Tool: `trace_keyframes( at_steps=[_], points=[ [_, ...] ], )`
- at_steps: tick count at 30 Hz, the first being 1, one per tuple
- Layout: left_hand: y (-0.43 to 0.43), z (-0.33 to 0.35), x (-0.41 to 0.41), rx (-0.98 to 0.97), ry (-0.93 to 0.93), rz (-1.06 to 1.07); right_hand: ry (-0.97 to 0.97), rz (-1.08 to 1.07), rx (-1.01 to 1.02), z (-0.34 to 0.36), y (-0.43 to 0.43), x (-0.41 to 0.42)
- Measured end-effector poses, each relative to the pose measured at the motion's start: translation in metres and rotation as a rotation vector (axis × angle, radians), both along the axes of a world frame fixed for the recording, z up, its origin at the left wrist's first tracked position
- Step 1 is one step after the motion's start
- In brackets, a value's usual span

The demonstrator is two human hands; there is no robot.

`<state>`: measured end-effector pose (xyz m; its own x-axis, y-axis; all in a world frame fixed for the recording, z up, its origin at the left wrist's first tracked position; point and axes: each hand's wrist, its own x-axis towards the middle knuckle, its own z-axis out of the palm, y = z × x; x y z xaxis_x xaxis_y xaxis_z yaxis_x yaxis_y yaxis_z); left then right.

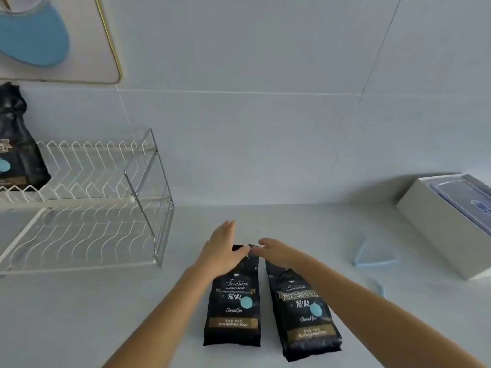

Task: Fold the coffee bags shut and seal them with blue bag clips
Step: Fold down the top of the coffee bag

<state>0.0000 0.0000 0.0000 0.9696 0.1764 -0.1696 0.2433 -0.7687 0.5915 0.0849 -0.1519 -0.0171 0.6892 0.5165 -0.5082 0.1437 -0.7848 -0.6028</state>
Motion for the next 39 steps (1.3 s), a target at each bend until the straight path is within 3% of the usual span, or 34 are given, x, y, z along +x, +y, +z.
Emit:
trace_keyframes(
  at_steps=[4, 8, 13, 20, 24, 28, 30, 33, 37, 39],
  points=[
    [-0.013, -0.055, -0.019, -0.155, 0.222, 0.154, 0.222, -0.275, 0.107, -0.037, 0.006, -0.019],
    [0.001, -0.073, -0.026, -0.635, 0.23, 0.516, 0.338, -0.532, 0.215, -0.052, 0.005, -0.024],
    [0.014, -0.077, -0.035, -0.873, 0.285, 0.606, 0.305, -0.318, 0.298, -0.055, -0.006, -0.034],
    [0.022, -0.043, -0.047, -0.891, 0.123, 0.427, 0.17, -0.133, 0.371, -0.006, -0.01, -0.034],
    [0.021, -0.014, -0.053, -0.855, -0.078, 0.312, 0.105, -0.144, 0.512, 0.014, -0.019, -0.046],
    [0.016, 0.001, -0.055, -0.935, -0.241, 0.331, 0.029, -0.251, 0.674, 0.029, -0.02, -0.051],
    [0.008, -0.002, -0.056, -0.914, -0.222, 0.402, -0.008, -0.215, 0.569, 0.025, -0.022, -0.053],
    [-0.006, -0.02, -0.066, -0.856, -0.108, 0.462, -0.02, -0.104, 0.204, 0.006, -0.031, -0.058],
    [-0.005, -0.024, -0.072, -0.949, -0.198, 0.475, -0.132, -0.163, 0.358, 0.007, -0.038, -0.059],
    [-0.007, -0.023, -0.071, -0.904, -0.201, 0.488, -0.116, -0.176, 0.412, 0.007, -0.037, -0.062]
  ],
)
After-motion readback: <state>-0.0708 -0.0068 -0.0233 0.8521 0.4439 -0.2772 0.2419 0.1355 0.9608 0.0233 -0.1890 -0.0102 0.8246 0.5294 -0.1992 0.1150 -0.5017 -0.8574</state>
